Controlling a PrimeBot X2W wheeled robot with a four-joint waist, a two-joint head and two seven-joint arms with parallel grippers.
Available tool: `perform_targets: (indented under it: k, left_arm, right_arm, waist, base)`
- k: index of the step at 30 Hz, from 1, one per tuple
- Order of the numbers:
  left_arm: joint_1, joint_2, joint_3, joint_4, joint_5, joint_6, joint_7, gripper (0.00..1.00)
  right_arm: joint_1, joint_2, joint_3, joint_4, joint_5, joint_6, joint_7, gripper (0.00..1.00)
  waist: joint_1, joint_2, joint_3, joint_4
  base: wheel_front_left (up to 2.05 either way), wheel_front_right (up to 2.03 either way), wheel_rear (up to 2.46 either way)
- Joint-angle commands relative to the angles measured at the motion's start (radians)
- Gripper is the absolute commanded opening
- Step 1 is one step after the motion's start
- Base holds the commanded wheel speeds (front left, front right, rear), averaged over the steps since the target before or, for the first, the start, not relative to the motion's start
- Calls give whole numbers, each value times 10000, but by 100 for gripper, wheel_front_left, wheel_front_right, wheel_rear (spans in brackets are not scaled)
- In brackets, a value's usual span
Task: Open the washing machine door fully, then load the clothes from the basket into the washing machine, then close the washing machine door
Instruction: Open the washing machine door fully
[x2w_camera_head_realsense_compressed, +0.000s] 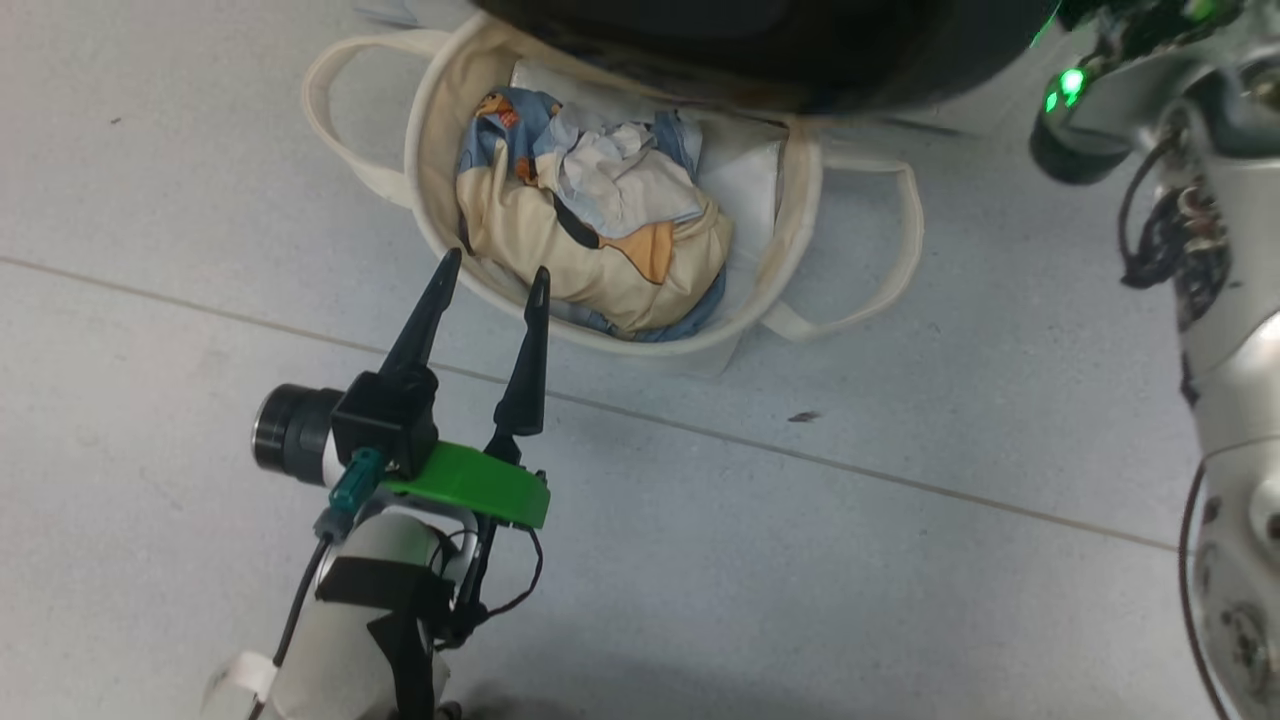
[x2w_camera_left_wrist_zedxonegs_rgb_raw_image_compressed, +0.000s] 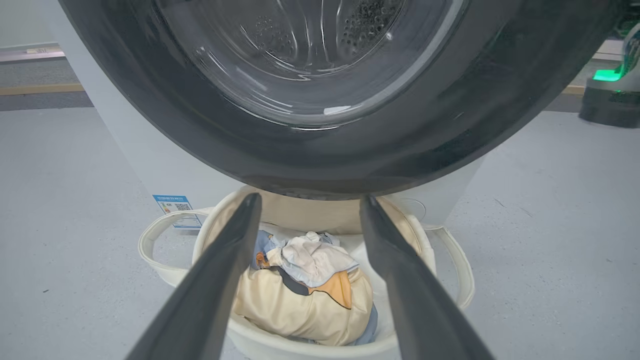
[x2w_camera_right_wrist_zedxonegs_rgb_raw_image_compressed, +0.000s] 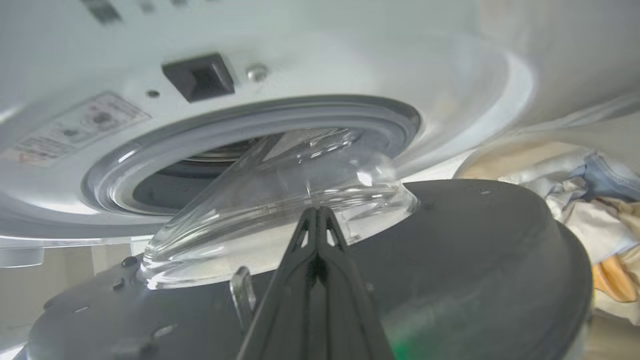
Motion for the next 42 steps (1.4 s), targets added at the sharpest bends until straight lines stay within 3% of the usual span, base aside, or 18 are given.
perform_targets:
  k: [1,17,23,29,34,42]
  left_arm:
    - [112,195,268,-266,-19,53,-59,100]
    - [1061,195,350,280,111,58,-59,100]
    - [1472,195,394,474,139,38,-59,100]
    - [1868,204,534,575,315,80,-59,100]
    - [2108,219,700,439,381,69,-59,100]
    - [2419,332,940,386,504,80,-59,100]
  right_arm:
    - [210,546,287,-288,78,6,215,0]
    - [3450,1190,1197,-892,753,6,799,0]
    - [4820,1236,2416,-1749,1574,6,406,0]
    - [5628,1239,4036,-2105,2550,6,-620,0]
    - [5849,1240,4625,-2209,3225,6,-1303,0]
    - [6063,981,4312,-2292,1689,6,-3454,0]
  waist:
    - [-1,0,-187,-5]
    - [-1,0,-2380,45]
    - [-1,0,-3119,114]
    - [-1,0,-3711,209]
    - [-1,0,-3948,309]
    - [-1,0,-4548,38]
  base:
    - [0,0,0]
    - [0,0,0]
    - [0,0,0]
    - [0,0,0]
    - [0,0,0]
    - [0,0,0]
